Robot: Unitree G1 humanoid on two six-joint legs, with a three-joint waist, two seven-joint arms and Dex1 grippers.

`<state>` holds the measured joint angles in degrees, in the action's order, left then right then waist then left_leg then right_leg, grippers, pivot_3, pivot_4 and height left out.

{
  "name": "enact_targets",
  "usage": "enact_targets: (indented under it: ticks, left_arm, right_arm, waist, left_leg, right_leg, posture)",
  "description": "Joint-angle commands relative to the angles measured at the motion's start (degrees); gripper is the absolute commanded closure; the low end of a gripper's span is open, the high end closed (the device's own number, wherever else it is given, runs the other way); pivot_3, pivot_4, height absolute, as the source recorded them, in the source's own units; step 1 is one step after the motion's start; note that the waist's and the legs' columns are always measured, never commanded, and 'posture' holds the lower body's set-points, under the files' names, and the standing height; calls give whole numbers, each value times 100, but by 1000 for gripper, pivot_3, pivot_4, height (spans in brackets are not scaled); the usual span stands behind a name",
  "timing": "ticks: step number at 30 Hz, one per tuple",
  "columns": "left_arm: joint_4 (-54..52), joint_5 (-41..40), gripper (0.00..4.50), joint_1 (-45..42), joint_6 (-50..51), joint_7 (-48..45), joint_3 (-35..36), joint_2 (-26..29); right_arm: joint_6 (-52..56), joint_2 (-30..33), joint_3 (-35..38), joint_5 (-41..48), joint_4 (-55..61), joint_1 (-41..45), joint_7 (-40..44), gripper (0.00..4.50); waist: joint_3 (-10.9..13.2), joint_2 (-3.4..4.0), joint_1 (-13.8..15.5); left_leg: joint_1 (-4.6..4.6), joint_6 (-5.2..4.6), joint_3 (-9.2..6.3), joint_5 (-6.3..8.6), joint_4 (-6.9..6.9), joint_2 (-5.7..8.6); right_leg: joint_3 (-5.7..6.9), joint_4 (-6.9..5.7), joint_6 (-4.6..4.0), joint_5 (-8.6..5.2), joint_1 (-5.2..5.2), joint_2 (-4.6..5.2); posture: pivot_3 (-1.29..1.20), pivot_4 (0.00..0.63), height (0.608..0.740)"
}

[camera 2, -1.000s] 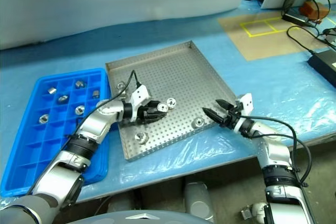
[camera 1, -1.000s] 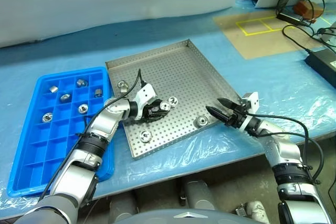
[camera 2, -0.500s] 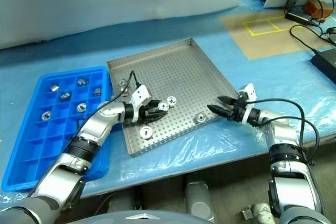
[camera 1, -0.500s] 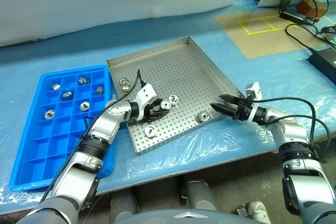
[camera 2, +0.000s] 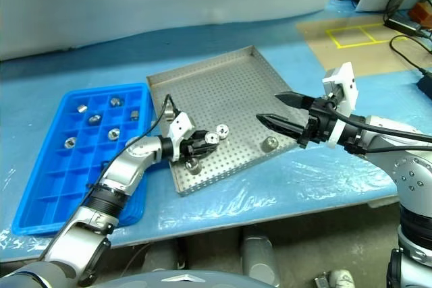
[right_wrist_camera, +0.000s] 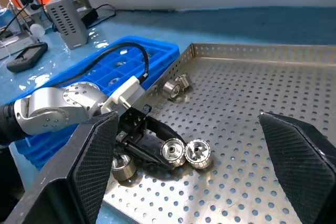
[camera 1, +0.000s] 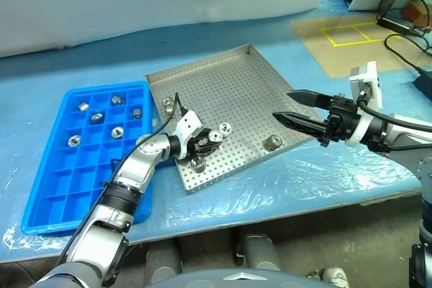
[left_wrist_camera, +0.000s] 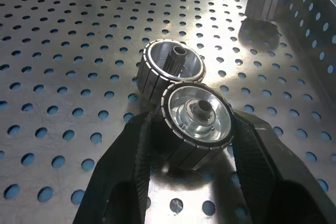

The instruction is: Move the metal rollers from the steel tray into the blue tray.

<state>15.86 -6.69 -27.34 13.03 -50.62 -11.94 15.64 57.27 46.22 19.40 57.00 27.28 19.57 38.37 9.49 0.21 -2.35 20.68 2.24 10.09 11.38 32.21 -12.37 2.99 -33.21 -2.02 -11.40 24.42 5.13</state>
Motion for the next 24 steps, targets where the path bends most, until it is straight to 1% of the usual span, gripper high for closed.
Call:
enact_targets:
  ticks: [1, 3, 5, 7, 9, 11, 13, 14, 17, 19, 22, 24]
  left_arm:
    - [-162, -59, 2602, 32, 22, 30, 13, -8]
    - [-200, -66, 2602, 31, 46, 41, 11, -15]
    - [-215, -66, 2602, 23, 58, 50, 12, -20]
    - [-221, -57, 2602, 15, 60, 69, 14, -23]
    - [-224, -33, 2602, -1, 34, 109, 32, -7]
    - [-206, -29, 2602, -20, -34, 146, 87, 28]
    - [-215, -29, 2602, -23, -105, 187, 131, 60]
    - [-229, -19, 2602, -19, -130, 206, 135, 76]
    - [-275, -1, 2602, 18, -196, 238, 157, 162]
    - [-294, -14, 2602, 32, -195, 253, 174, 219]
    - [-323, -9, 2602, 40, -184, 286, 195, 294]
    - [-393, -25, 2602, 38, -120, 312, 220, 332]
  right_arm:
    - [139, 15, 44, 310, 62, 449, -320, 0]
    - [203, -42, 13, 357, -44, 735, -560, 0]
    - [27, 2, -324, -235, -117, 835, -777, 0]
    - [-252, 191, -824, -875, 11, 600, -663, 0]
    - [-501, 85, -1093, -1229, 50, 498, -750, 0]
    - [-1046, 12, -1581, -2165, -248, 456, -1080, 0]
    - [-1717, 137, -2154, -3185, -577, 292, -1202, 0]
    - [-1892, 83, -2233, -3365, -682, 229, -1195, 0]
    - [-1799, -566, -1779, -2733, -695, 342, -1101, 0]
    - [-1671, -873, -1499, -2472, -798, 525, -1104, 0]
    - [-1561, -1319, -1083, -2148, -1116, 823, -1303, 0]
    - [-1317, -1718, -709, -1652, -1345, 1045, -1466, 0]
  waist:
    - [0, 0, 4]
    - [-1, 1, 18]
    - [-1, 2, 32]
    - [-1, 2, 66]
    - [-1, 2, 99]
    - [-1, 3, 98]
    - [0, 0, 116]
    - [1, -2, 125]
    - [2, -2, 99]
    - [3, 3, 78]
    - [3, 1, 73]
    - [2, 0, 66]
  left_leg:
    - [0, 0, 0, 0, -1, 0]
    - [0, 0, -1, -1, -3, 0]
    - [2, -1, -1, -2, -8, -3]
    - [9, -9, -2, -8, -9, -8]
    - [16, -8, -2, -8, -10, -10]
    - [29, -8, -1, -8, -8, -3]
    - [39, -4, -1, -10, 1, 3]
    - [41, 0, -1, -12, 3, 2]
    - [43, 5, -1, -14, 1, -2]
    - [55, 8, 1, -15, 0, -3]
    - [45, 7, 0, -16, 8, -4]
    - [44, 6, 1, -16, 10, -5]
  right_leg:
    - [0, 0, -1, 1, 0, 0]
    - [0, -4, -35, 22, 0, -1]
    - [0, -4, -38, 23, 2, -4]
    - [1, -3, -37, 22, 4, -8]
    - [1, -3, -35, 21, 7, -8]
    - [-11, -11, -34, 21, 27, -8]
    - [-17, -33, -34, 21, 49, -6]
    - [-17, -41, -34, 21, 55, -6]
    - [-22, -51, -35, 21, 64, -10]
    - [-33, -59, -37, 22, 73, -18]
    - [-36, -62, -41, 26, 76, -19]
    - [-37, -64, -44, 29, 75, -19]
  posture:
    - [-284, 150, 740]
    - [-282, 150, 740]
    - [-280, 150, 740]
    - [-280, 150, 740]
    - [-265, 150, 740]
    - [-254, 150, 740]
    - [-248, 150, 740]
    - [-248, 150, 740]
    - [-230, 150, 740]
    - [-221, 150, 740]
    - [-207, 150, 740]
    - [-197, 150, 740]
